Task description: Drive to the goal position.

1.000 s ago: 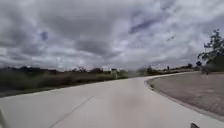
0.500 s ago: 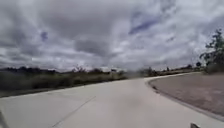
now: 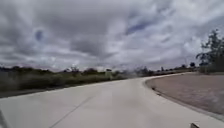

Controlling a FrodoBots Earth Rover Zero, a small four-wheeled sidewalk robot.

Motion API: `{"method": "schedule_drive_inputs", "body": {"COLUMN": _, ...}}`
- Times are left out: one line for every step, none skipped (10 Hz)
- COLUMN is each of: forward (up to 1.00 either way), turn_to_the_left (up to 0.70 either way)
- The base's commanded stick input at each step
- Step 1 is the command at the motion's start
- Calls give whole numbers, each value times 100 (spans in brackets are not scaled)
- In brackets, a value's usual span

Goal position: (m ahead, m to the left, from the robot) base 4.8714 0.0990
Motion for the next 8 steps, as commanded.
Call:
{"method": "schedule_drive_inputs", "body": {"forward": 69, "turn_to_the_left": 1}}
{"method": "schedule_drive_inputs", "body": {"forward": 69, "turn_to_the_left": 1}}
{"method": "schedule_drive_inputs", "body": {"forward": 69, "turn_to_the_left": 1}}
{"method": "schedule_drive_inputs", "body": {"forward": 69, "turn_to_the_left": 1}}
{"method": "schedule_drive_inputs", "body": {"forward": 69, "turn_to_the_left": 1}}
{"method": "schedule_drive_inputs", "body": {"forward": 69, "turn_to_the_left": -2}}
{"method": "schedule_drive_inputs", "body": {"forward": 69, "turn_to_the_left": -10}}
{"method": "schedule_drive_inputs", "body": {"forward": 69, "turn_to_the_left": -14}}
